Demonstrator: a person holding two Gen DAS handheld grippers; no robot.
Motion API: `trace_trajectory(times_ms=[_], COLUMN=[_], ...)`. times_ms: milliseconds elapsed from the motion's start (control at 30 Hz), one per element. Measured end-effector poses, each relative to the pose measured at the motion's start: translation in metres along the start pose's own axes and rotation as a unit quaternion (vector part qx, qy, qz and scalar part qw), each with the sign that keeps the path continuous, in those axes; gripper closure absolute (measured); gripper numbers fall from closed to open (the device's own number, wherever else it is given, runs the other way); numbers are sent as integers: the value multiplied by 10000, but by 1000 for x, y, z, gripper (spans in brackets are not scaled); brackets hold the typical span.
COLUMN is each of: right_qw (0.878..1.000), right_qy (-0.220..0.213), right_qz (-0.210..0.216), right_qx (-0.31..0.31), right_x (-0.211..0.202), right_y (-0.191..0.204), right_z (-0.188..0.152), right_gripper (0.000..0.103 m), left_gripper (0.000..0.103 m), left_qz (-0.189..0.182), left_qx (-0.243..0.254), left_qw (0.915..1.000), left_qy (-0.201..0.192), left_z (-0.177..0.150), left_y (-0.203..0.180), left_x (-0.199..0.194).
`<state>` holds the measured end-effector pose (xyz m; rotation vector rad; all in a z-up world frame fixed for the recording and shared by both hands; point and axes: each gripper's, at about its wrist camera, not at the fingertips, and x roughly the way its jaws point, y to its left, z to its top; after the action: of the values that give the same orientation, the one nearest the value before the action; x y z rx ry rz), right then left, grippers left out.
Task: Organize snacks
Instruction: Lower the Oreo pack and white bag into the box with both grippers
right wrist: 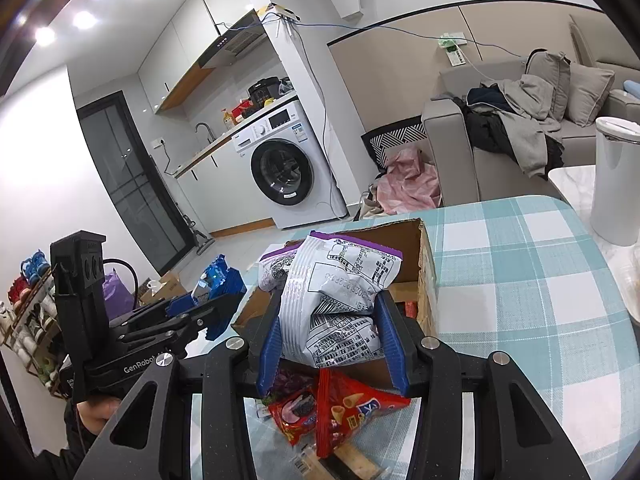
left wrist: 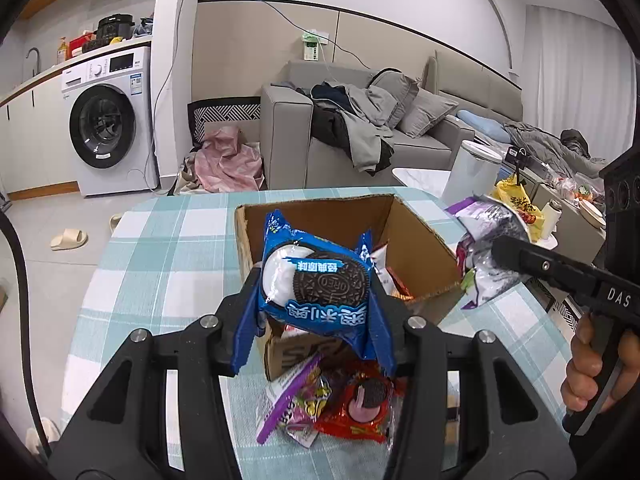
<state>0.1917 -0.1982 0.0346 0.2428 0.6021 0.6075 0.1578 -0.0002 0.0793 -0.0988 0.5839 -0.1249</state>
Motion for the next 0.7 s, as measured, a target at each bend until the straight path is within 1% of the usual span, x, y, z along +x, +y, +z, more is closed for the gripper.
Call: trace_trajectory(times_ms=[267,467,700], right_qw=[10000,9999,9999], right_qy=[33,41,109], right_qz=[-63,-86,-100], right_qx=[-18,-33,68], right_x=[10,14,26], right_y=[1,2,-2], right_z=[10,15,18], right_gripper=[58,58,58], left_gripper=[57,57,57], left_qz=[83,183,191], left_qx=[128,220,195], left_qw=[9999,9996,9996], left_qy=[-77,-37,26], left_z=[12,16,14], left_y=[-5,-8,-9], left_x=[14,31,48])
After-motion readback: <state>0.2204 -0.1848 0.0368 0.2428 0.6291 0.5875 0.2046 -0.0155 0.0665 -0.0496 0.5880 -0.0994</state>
